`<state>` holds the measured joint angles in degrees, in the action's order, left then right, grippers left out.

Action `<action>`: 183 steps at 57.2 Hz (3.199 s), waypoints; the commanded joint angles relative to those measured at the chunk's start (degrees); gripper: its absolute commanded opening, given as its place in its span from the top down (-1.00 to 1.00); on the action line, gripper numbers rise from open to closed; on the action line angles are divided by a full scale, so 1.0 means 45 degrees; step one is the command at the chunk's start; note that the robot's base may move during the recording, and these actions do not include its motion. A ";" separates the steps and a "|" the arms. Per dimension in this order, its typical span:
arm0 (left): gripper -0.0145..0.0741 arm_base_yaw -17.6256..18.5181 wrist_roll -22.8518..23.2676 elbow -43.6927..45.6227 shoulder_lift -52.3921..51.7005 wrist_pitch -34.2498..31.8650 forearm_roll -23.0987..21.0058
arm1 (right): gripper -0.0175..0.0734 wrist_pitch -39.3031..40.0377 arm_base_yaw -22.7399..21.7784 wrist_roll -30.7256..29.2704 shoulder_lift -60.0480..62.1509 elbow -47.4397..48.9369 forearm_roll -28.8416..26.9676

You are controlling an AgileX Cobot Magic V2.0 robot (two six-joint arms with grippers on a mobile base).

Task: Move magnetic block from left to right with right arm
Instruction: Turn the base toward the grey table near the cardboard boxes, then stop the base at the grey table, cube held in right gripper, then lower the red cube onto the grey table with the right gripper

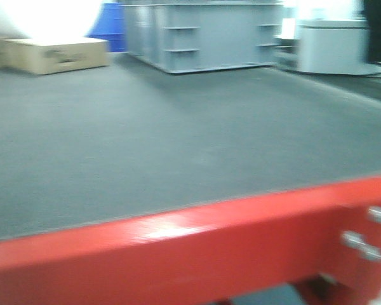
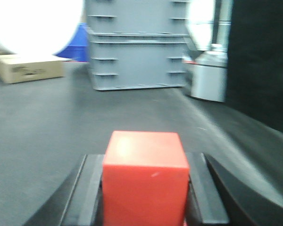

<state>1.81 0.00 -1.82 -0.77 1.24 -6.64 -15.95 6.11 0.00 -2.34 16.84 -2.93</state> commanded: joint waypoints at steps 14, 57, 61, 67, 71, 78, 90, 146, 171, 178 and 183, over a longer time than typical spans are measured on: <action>0.96 0.0031 0.0000 -0.0098 -0.0123 -0.1000 -0.0044 | 0.06 0.1235 -0.0051 -0.0126 -0.0196 0.0400 0.0108; 0.96 0.0031 0.0000 -0.0098 -0.0123 -0.1000 -0.0044 | 0.06 0.1235 -0.0051 -0.0126 -0.0196 0.0400 0.0108; 0.96 0.0031 0.0000 -0.0098 -0.0123 -0.1000 -0.0044 | 0.06 0.1235 -0.0051 -0.0126 -0.0196 0.0400 0.0108; 0.96 0.0031 0.0000 -0.0098 -0.0123 -0.1000 -0.0044 | 0.06 0.1235 -0.0051 -0.0126 -0.0196 0.0400 0.0108; 0.96 0.0031 0.0000 -0.0098 -0.0123 -0.1000 -0.0044 | 0.06 0.1235 -0.0051 -0.0126 -0.0196 0.0400 0.0108; 0.96 0.0031 0.0000 -0.0098 -0.0123 -0.1000 -0.0044 | 0.06 0.1235 -0.0051 -0.0126 -0.0196 0.0400 0.0108; 0.96 0.0056 0.0000 -0.0098 -0.0123 -0.1000 -0.0044 | 0.06 0.1235 -0.0051 -0.0126 -0.0196 0.0400 0.0108; 0.96 0.0056 0.0000 -0.0098 -0.0123 -0.1000 -0.0044 | 0.06 -0.0965 0.0573 -0.0126 -0.7659 0.4499 0.0388; 0.96 0.0056 0.0000 -0.0098 -0.0123 -0.1000 -0.0044 | 0.06 -0.2295 0.4898 0.0745 -1.5024 0.7949 0.1176; 0.96 0.0056 0.0000 -0.0098 -0.0123 -0.1000 -0.0044 | 0.06 -0.4266 0.5995 0.4301 -1.7306 0.9649 0.2166; 0.96 0.0056 0.0000 -0.0098 -0.0123 -0.1000 -0.0044 | 0.06 -0.5906 0.6636 0.7282 -1.8715 1.1121 0.3193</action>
<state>1.81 0.00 -1.82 -0.77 1.24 -6.64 -38.55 33.72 20.67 -83.47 60.25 6.75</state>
